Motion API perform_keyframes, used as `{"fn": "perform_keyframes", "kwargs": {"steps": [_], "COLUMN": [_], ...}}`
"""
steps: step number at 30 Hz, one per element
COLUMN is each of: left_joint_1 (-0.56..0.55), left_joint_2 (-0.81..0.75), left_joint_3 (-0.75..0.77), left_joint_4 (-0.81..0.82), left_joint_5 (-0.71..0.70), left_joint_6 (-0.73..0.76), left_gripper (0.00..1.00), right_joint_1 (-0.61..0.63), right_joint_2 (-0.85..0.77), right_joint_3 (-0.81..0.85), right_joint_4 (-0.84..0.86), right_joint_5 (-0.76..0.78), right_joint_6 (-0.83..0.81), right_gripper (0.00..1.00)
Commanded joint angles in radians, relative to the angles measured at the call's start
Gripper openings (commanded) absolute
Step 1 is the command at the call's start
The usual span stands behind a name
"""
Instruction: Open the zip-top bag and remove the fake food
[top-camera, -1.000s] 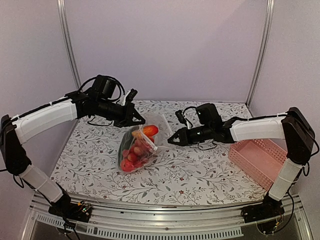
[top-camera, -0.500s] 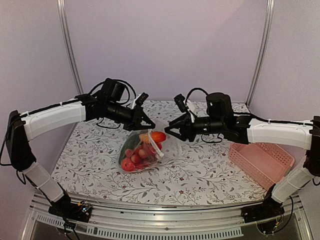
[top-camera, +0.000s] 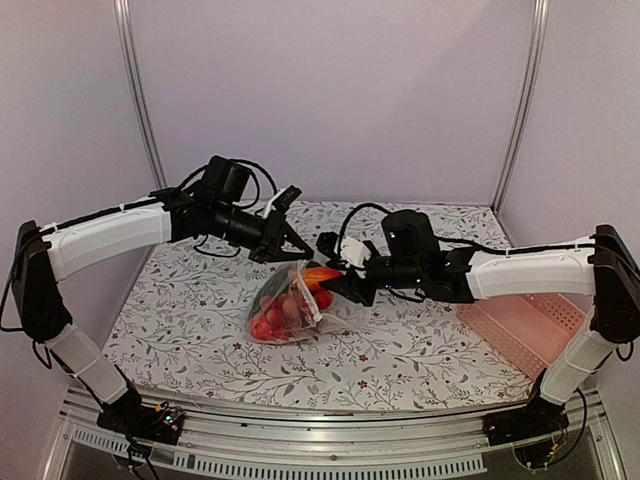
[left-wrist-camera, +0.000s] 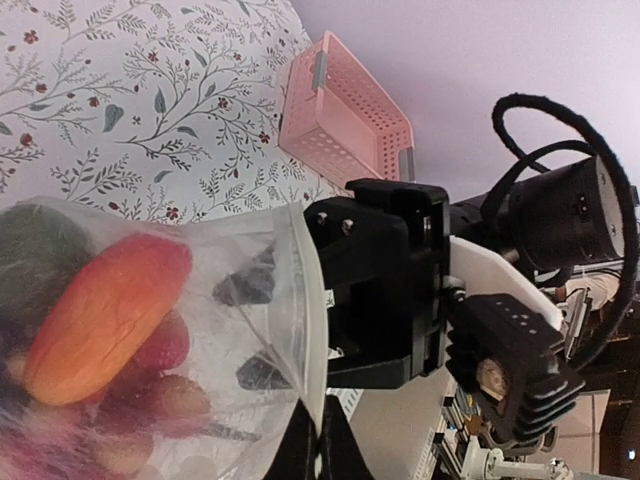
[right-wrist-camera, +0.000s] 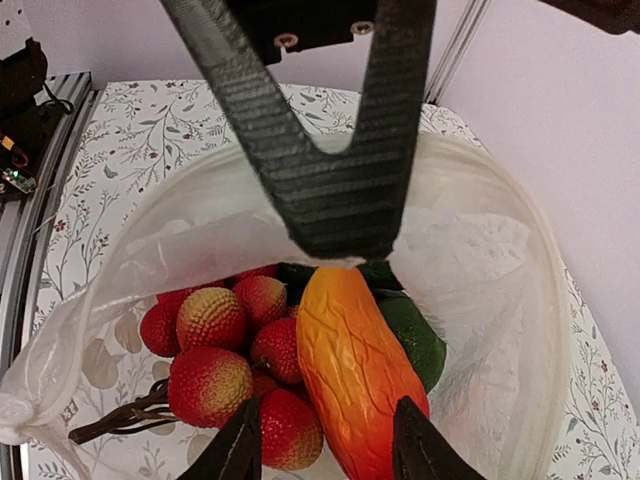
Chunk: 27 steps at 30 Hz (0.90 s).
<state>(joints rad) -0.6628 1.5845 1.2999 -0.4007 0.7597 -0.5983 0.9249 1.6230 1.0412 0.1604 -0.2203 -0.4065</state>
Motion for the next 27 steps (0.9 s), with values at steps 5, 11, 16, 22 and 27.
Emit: {"fn": "perform_keyframes", "kwargs": {"steps": [5, 11, 16, 22, 27], "left_joint_1": [-0.009, -0.009, -0.009, -0.008, -0.008], "left_joint_2": [0.017, 0.017, 0.020, 0.034, 0.036], "left_joint_3": [0.033, 0.035, 0.034, 0.041, 0.039], "left_joint_4": [0.028, 0.012, 0.005, 0.004, 0.004], "left_joint_5": [0.077, 0.116, 0.131, 0.148, 0.159], "left_joint_6": [0.024, 0.044, 0.054, 0.060, 0.064], "left_gripper": [0.00, 0.00, 0.00, 0.00, 0.00], "right_joint_1": [0.021, 0.021, 0.024, 0.043, 0.051], "right_joint_2": [0.104, 0.152, 0.165, 0.203, 0.256], "right_joint_3": [0.032, 0.044, 0.049, 0.055, 0.089], "right_joint_4": [0.019, 0.023, 0.028, 0.025, 0.013], "right_joint_5": [0.194, 0.321, 0.323, 0.231, 0.197], "right_joint_6": [-0.105, -0.142, -0.150, -0.174, -0.185], "right_gripper": [0.48, 0.56, 0.62, 0.64, 0.60]}}
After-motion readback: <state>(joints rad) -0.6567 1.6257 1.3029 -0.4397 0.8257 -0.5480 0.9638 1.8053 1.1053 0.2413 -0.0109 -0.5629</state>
